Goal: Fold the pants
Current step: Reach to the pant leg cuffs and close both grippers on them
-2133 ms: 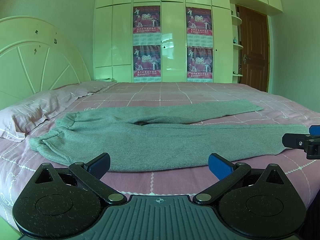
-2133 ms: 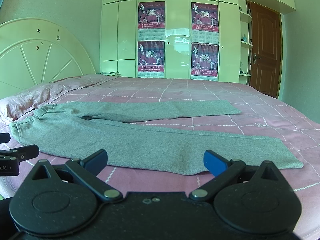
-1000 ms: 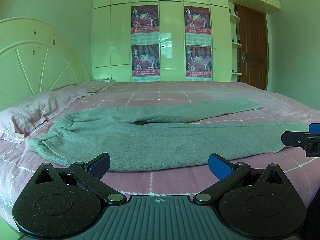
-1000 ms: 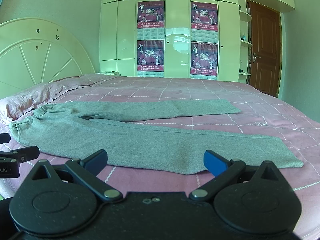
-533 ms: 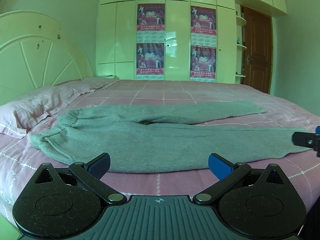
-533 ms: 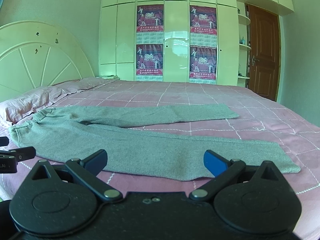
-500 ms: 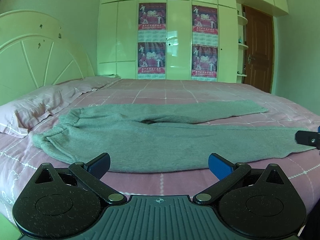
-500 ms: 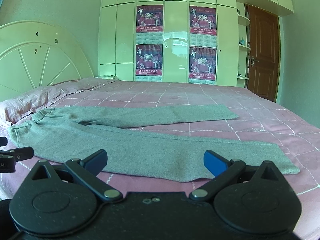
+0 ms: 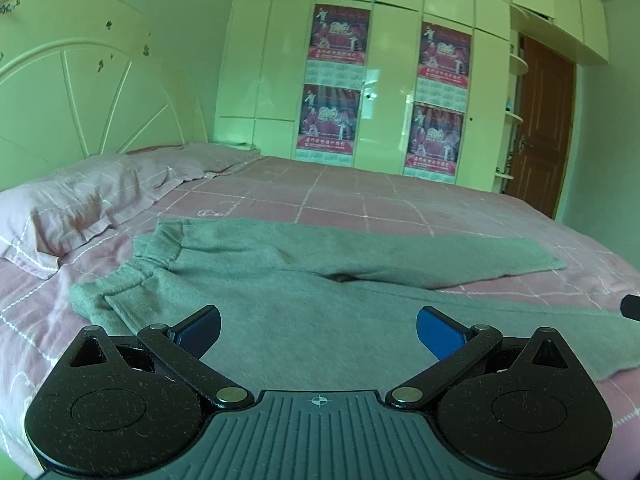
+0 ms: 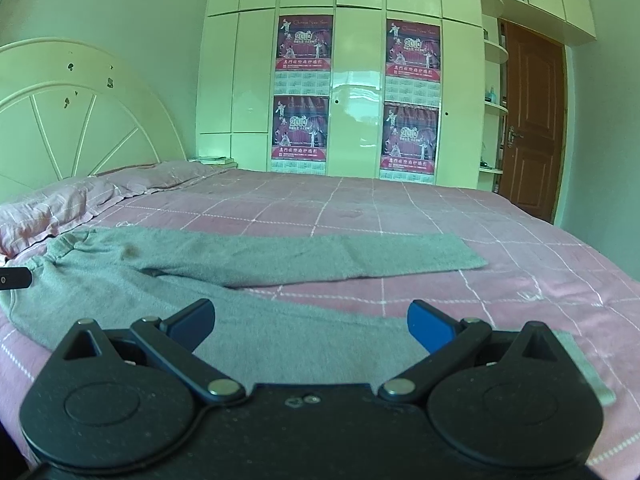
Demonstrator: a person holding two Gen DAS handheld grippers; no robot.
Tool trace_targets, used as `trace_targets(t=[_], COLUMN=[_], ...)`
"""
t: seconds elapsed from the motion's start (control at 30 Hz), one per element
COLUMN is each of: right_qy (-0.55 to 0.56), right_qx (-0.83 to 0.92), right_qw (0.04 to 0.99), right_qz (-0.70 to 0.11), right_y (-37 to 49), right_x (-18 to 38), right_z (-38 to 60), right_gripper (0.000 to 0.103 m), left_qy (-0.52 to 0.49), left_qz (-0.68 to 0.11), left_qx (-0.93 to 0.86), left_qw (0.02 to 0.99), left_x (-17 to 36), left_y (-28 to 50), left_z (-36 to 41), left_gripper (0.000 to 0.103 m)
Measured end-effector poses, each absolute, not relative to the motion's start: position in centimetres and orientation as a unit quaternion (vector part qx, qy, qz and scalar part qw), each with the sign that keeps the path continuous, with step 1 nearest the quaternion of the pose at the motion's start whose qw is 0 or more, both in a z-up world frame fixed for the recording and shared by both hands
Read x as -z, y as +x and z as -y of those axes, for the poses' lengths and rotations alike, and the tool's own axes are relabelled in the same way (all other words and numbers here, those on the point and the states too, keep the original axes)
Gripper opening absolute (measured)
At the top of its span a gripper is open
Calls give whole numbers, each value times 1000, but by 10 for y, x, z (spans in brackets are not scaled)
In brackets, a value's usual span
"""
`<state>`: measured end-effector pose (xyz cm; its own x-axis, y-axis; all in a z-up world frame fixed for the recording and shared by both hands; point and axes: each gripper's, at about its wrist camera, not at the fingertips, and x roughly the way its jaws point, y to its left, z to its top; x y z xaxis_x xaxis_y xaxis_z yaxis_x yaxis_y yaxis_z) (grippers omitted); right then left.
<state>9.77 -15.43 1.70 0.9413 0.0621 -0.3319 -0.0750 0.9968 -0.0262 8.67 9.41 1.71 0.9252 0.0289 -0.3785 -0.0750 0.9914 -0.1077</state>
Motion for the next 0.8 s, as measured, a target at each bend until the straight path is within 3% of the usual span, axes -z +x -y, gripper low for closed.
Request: trace_targets(t=[0.5, 0.8], right_qy=[-28, -40], right_qx=[-120, -159], right_qw=[971, 958], right_qz=[-206, -235], right_y=[275, 367], right_x=[-31, -15], right_z=[115, 92], right_gripper=[95, 74], left_qy=[-33, 0], left_qz=[-237, -267], left_qx=[-108, -93], left_qw=[965, 959], left_x=[-28, 2], left_y=[263, 355], left_z=[-260, -315], left_gripper=[103, 102])
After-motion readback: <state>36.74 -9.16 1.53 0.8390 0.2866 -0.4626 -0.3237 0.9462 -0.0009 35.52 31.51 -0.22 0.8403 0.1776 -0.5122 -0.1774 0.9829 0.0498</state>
